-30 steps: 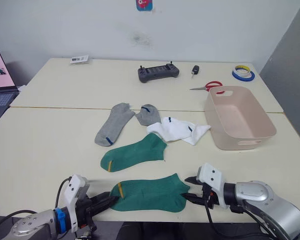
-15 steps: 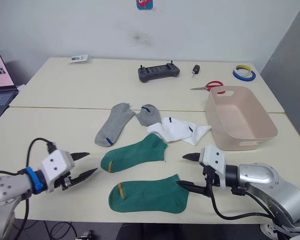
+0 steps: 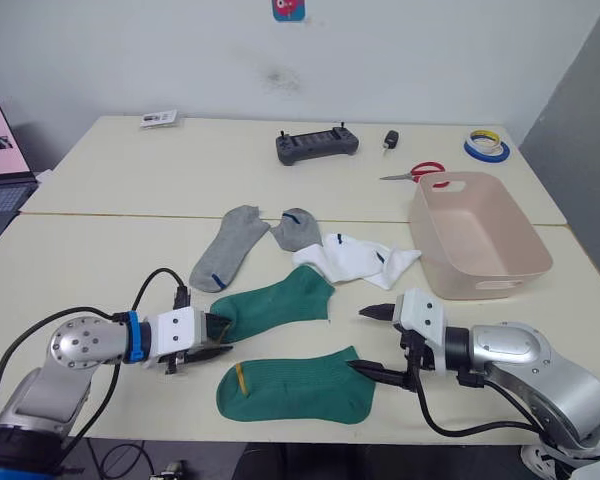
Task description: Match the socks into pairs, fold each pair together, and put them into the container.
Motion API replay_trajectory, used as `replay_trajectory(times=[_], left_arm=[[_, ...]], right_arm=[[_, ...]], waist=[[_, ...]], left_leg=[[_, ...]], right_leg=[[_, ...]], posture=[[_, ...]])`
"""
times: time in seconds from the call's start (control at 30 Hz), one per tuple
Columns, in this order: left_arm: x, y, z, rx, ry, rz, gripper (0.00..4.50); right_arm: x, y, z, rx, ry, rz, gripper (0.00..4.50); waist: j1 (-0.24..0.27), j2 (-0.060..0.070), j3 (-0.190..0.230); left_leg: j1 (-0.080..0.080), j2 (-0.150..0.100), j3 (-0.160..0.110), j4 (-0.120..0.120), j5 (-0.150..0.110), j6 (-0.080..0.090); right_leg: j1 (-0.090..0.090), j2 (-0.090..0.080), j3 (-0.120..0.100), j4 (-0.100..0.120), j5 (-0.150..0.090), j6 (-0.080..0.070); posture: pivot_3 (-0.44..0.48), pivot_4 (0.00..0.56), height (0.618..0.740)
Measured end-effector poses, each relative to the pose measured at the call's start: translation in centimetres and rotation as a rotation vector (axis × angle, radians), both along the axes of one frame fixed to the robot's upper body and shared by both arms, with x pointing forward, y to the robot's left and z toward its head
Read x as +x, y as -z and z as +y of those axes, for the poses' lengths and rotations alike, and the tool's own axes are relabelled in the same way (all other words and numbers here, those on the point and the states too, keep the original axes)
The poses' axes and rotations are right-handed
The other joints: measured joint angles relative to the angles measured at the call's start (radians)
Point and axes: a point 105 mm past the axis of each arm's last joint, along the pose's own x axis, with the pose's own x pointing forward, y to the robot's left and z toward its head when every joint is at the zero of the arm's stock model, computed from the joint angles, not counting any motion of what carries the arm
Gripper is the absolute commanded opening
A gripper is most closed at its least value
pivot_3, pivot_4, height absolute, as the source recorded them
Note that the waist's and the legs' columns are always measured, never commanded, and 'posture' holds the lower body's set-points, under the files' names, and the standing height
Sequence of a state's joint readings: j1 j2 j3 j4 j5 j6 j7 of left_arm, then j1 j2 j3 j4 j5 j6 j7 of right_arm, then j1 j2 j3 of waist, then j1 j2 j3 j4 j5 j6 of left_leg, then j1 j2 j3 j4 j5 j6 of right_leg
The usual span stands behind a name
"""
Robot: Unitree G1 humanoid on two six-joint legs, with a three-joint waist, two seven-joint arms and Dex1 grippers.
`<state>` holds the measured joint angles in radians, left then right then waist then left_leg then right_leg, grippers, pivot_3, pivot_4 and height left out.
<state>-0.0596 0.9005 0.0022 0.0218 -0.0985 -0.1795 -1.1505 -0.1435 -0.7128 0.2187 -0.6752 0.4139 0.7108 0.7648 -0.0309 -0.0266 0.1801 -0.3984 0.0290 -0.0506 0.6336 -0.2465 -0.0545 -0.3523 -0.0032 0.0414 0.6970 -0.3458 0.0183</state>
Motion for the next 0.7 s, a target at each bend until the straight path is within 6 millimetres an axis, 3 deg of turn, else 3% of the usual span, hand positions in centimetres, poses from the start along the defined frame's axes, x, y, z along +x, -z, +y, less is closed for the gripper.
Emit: replay_trajectory(times=[0.13,0.17,0.43,0.53,0.7], left_arm=[[0.3,0.1,0.1,0.024,0.011,0.019,0.11],[0.3,0.1,0.1,0.026,0.011,0.023,0.02],[0.0,0.1,0.5,-0.014,-0.020,0.096,0.02],[-0.1,0.0,0.9,-0.012,-0.023,0.117,0.02],[0.0,-0.1,1.0,-0.011,-0.019,0.118,0.02]], right_arm=[[0.1,-0.1,0.0,0.000,-0.001,-0.007,4.50],[0.2,-0.2,0.0,-0.001,-0.001,-0.009,4.50],[2.2,-0.2,0.8,-0.110,-0.097,-0.206,4.50],[3.9,0.2,1.8,-0.188,-0.179,-0.334,4.50],[5.7,0.1,4.3,-0.195,-0.259,-0.399,4.50]], waist=[[0.000,0.000,0.000],[-0.001,0.000,0.000],[-0.005,0.001,0.000],[-0.008,0.001,0.000],[-0.010,0.001,0.000]], left_leg=[[0.000,0.000,0.000,0.000,0.000,0.000],[0.000,0.000,0.000,0.000,0.000,0.000],[0.001,0.001,0.000,0.001,0.000,0.000],[0.001,0.001,0.001,0.001,0.000,0.000],[0.000,0.002,0.000,0.002,0.000,0.000]], right_leg=[[0.000,0.000,0.000,0.000,0.000,0.000],[0.000,0.000,0.000,0.000,0.000,0.000],[-0.001,0.001,0.000,0.001,0.000,0.000],[-0.001,0.001,-0.001,0.001,0.000,0.000],[-0.001,0.002,-0.001,0.002,0.000,0.000]], posture=[[0.000,0.150,0.737],[0.000,0.150,0.737],[0.000,0.150,0.737],[0.000,0.150,0.737],[0.000,0.150,0.737]])
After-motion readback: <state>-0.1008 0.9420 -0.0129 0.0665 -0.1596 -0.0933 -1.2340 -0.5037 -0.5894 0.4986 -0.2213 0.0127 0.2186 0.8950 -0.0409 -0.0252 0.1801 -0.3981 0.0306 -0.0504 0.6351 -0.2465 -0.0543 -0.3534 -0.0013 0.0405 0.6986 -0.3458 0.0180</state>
